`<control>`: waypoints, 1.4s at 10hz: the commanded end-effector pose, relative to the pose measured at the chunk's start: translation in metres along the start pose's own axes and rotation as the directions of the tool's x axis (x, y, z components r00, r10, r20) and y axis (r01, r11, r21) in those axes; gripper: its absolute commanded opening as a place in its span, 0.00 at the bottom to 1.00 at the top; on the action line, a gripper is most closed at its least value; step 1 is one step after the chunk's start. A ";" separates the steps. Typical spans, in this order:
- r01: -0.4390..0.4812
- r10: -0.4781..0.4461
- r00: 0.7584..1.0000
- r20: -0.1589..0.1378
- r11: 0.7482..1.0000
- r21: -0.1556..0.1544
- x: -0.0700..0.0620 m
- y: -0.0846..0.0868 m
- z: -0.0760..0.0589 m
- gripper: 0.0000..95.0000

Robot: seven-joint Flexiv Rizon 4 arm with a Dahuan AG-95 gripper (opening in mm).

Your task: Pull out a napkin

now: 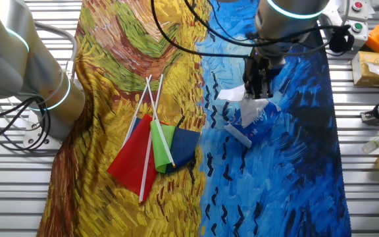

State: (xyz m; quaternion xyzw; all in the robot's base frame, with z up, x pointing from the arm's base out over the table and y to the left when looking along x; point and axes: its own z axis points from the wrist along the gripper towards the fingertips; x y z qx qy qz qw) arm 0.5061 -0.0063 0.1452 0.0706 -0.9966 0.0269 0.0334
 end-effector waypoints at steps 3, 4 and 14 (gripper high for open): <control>-0.014 0.014 1.000 0.001 1.000 -0.003 0.000 0.006 -0.011 0.00; -0.022 0.022 1.000 0.001 1.000 -0.003 -0.001 0.010 -0.015 0.00; -0.047 0.047 0.999 0.004 0.999 -0.010 -0.004 0.019 -0.042 0.00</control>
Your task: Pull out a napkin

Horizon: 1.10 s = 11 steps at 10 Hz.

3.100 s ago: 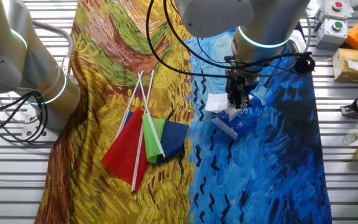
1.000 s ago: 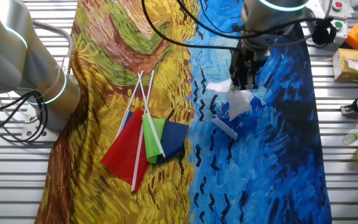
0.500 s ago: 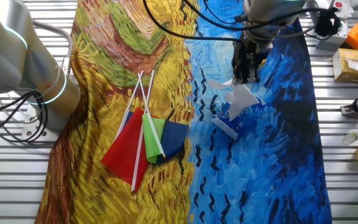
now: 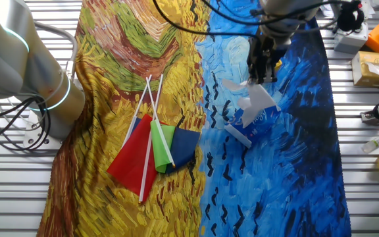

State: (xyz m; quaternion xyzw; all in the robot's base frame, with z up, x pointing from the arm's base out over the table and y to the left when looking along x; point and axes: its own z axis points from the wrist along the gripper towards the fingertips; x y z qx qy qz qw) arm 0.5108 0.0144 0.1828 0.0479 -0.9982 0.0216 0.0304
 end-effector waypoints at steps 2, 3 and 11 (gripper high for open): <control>0.002 -0.002 1.000 -0.002 1.000 0.003 0.003 0.002 -0.012 0.00; -0.001 0.001 1.000 -0.004 1.000 0.002 0.005 0.003 -0.019 0.00; -0.041 0.041 0.999 -0.011 0.999 -0.020 -0.022 0.014 -0.045 0.00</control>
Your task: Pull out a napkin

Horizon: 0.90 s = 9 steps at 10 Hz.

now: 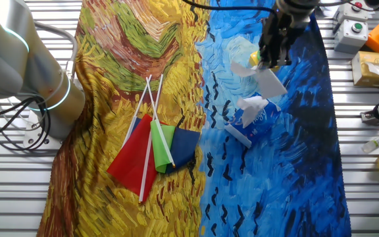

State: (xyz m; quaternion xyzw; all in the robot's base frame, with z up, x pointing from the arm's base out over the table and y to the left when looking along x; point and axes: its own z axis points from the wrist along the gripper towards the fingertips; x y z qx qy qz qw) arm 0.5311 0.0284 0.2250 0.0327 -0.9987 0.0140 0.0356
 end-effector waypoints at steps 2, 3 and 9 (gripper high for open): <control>-0.025 0.025 1.000 -0.002 1.000 -0.014 -0.012 0.010 -0.005 0.00; -0.032 0.032 0.999 -0.003 0.999 -0.019 -0.016 0.013 -0.006 0.00; -0.110 0.109 0.994 -0.007 0.993 -0.043 -0.052 0.049 -0.011 0.00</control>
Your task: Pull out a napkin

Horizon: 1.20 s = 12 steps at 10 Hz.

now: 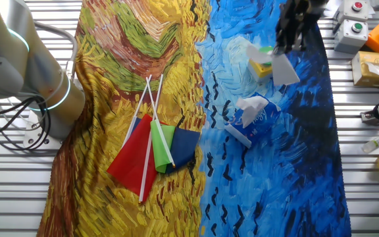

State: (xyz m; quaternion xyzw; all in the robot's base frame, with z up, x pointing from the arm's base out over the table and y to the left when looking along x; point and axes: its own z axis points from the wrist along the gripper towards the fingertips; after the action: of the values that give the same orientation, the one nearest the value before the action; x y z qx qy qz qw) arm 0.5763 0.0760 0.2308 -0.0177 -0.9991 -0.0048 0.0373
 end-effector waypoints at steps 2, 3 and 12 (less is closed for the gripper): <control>-0.043 0.043 0.999 -0.002 0.999 -0.016 -0.012 0.017 -0.001 0.00; -0.063 0.063 0.998 -0.003 0.998 -0.023 -0.017 0.026 -0.002 0.00; -0.195 0.194 0.981 -0.020 0.976 -0.100 -0.045 0.085 -0.008 0.00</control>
State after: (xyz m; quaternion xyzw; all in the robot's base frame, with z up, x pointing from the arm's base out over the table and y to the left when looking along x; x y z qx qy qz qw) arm 0.6244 0.1593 0.2362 -0.1170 -0.9909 -0.0511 0.0422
